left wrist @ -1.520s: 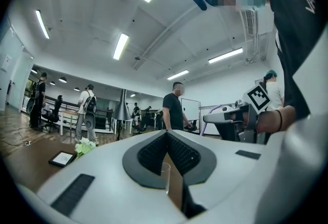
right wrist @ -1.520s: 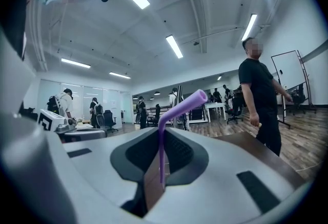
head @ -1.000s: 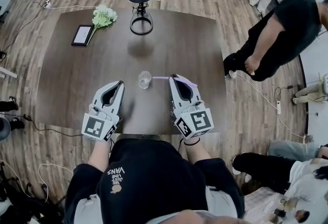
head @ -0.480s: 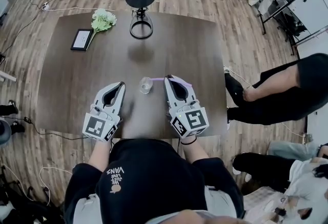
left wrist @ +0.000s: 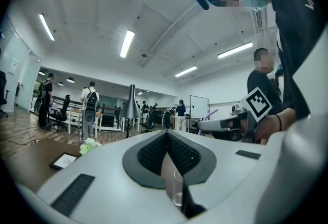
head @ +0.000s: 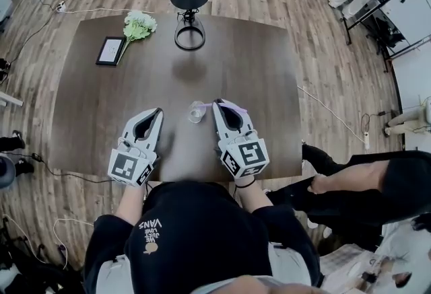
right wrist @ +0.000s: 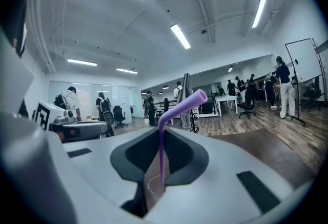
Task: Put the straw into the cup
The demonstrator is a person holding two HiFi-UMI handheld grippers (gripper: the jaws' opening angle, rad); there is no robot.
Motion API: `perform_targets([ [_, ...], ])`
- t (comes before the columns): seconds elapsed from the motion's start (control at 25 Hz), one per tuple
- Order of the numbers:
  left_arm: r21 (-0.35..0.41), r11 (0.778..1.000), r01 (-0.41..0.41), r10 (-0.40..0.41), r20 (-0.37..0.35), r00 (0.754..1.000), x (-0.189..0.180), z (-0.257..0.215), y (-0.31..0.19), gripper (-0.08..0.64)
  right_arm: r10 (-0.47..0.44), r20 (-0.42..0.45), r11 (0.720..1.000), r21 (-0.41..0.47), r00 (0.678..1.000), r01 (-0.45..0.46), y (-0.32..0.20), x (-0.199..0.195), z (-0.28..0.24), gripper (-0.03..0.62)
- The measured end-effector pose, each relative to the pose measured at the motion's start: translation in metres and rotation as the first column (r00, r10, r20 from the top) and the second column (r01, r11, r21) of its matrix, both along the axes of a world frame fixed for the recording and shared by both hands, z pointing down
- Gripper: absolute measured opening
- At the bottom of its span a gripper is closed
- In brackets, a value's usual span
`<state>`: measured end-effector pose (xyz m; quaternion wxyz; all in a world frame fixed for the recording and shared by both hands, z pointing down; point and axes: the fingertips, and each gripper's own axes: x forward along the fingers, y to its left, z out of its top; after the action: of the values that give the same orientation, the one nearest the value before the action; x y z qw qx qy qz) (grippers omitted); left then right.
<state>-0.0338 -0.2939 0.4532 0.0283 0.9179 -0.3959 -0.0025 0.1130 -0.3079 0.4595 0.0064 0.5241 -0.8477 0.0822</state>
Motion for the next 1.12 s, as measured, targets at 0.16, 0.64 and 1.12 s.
perform_targets([
  [0.16, -0.002, 1.000, -0.002, 0.002, -0.003, 1.000, -0.003, 0.001, -0.001, 0.009, 0.002, -0.009, 1.000, -0.025, 1.000, -0.002, -0.002, -0.005, 0.012, 0.041],
  [0.64, -0.014, 1.000, -0.022, 0.022, -0.005, 1.000, 0.001, 0.005, 0.000, 0.011, -0.008, -0.041, 0.997, -0.079, 0.999, 0.005, -0.007, -0.014, 0.039, 0.041],
  [1.12, -0.011, 1.000, -0.020, 0.020, -0.003, 1.000, 0.000, 0.009, 0.000, 0.011, -0.028, -0.072, 0.992, -0.127, 0.997, 0.019, -0.012, -0.020, 0.067, 0.041],
])
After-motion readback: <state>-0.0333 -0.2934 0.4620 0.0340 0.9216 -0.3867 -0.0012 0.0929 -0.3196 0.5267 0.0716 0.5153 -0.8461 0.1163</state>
